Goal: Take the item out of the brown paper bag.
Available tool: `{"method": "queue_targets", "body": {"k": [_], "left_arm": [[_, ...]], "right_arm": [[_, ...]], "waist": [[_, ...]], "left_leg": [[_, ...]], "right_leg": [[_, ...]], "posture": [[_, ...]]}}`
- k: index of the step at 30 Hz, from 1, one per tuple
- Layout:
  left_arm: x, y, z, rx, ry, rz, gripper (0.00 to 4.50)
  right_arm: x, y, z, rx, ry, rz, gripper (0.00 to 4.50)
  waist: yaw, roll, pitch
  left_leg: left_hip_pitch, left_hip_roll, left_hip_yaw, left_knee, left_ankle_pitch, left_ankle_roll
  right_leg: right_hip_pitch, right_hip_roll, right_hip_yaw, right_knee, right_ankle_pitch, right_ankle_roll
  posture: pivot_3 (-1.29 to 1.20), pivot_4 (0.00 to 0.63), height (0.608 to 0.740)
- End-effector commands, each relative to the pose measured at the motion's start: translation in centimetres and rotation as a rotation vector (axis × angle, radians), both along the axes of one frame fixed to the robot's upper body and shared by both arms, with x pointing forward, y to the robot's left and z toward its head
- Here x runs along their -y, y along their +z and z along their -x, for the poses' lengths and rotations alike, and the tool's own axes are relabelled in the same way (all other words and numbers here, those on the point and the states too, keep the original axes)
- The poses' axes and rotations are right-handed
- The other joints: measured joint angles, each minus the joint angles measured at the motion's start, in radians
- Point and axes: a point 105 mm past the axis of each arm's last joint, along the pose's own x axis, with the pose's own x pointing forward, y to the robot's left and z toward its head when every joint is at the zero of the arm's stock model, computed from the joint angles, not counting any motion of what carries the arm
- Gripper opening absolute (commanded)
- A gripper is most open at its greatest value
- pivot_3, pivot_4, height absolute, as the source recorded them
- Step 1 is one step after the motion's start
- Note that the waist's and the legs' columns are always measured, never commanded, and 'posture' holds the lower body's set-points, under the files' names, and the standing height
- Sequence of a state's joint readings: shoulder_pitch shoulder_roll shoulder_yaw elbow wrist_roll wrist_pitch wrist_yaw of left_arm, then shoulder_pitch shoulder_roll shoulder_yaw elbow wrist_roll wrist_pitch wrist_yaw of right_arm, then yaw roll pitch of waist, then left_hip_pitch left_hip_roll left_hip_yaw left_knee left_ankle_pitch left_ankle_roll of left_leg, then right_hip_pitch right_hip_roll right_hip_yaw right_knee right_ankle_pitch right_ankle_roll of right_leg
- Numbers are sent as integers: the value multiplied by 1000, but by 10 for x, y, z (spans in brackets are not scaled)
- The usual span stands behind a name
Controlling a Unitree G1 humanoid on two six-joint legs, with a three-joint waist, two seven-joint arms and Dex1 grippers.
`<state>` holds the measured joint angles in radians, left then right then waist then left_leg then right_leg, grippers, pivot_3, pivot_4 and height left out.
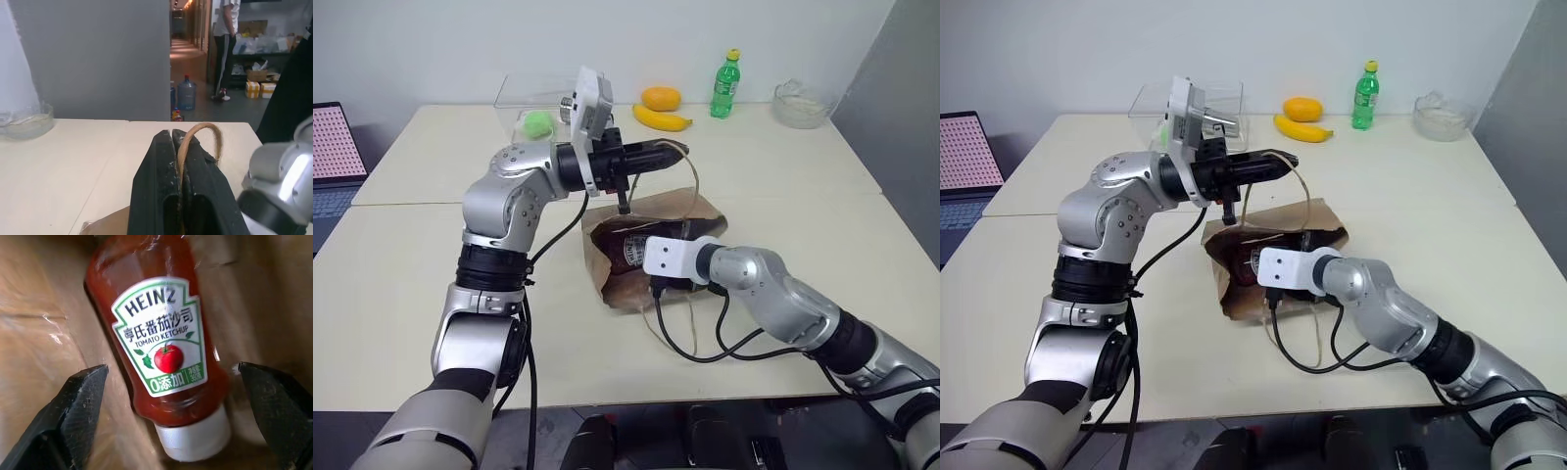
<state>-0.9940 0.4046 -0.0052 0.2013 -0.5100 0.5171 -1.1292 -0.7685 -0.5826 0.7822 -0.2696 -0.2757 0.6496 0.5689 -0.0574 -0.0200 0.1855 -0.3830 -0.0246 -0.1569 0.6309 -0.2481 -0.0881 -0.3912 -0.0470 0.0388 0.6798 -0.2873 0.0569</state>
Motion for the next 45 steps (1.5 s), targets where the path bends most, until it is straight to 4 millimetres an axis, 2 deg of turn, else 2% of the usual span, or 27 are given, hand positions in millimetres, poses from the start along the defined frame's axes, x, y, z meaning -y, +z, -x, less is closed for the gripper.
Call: {"method": "queue_targets", "body": {"k": [1, 7, 14, 19, 21, 24, 28, 35, 45], "left_arm": [[-4, 21, 3, 38, 0, 45, 0], [-4, 22, 3, 28, 2, 47, 0], [-1, 22, 4, 24, -6, 50, 0], [0, 21, 5, 21, -6, 50, 0], [0, 20, 5, 21, -5, 48, 0], [0, 19, 5, 21, -3, 46, 0], [1, 19, 5, 24, 2, 44, 0], [-5, 19, -6, 37, 86, 38, 0], [-12, 15, -22, 58, 153, 38, 0]], "right_arm": [[-7, 7, -3, 101, 49, 75, 4488], [-16, -6, -16, 143, 50, 178, 4488], [-10, -21, -36, 144, 27, 267, 4488], [-11, -28, -45, 104, 13, 268, 4488], [-10, -33, -48, 64, 1, 260, 4109], [-9, -37, -51, 27, -7, 261, 3271], [-10, -37, -52, 13, 1, 249, 3176], [-20, 4, -28, 86, 123, 106, 3176], [-8, 57, 9, 52, 267, -93, 3176]], "waist": [[0, 0, 0], [-1, 0, 0], [-1, 0, 0], [-3, 0, 0], [-6, 0, -1], [-8, 0, -1], [-9, 0, -1], [-8, 0, -1], [-6, 0, -1]], "left_leg": [[0, 0, 0, 0, 0, 0], [0, 0, 0, 0, 0, 0], [1, 0, 0, 0, 0, -1], [3, 0, 0, 0, 0, -1], [4, 0, 0, 0, 1, -1], [4, 1, 0, 0, 1, -2], [5, 1, 0, 0, 1, -2], [3, 0, -1, 0, 2, -2], [-2, 0, 0, -1, 1, -3]], "right_leg": [[0, 0, 0, 0, 0, 0], [0, 0, 0, 0, 0, 0], [0, 0, 0, 1, 0, 0], [1, 0, 0, 1, 0, 0], [2, 0, 1, 1, 0, 0], [2, 1, 1, 2, 0, 0], [3, 1, 1, 2, 1, 0], [2, 1, 0, 1, 1, 0], [-4, 0, 1, 1, 1, 0]], "posture": [[0, 150, 740], [0, 150, 740], [0, 150, 740], [0, 150, 740], [0, 150, 740], [0, 150, 740], [0, 150, 740], [0, 150, 740], [0, 150, 740]]}}
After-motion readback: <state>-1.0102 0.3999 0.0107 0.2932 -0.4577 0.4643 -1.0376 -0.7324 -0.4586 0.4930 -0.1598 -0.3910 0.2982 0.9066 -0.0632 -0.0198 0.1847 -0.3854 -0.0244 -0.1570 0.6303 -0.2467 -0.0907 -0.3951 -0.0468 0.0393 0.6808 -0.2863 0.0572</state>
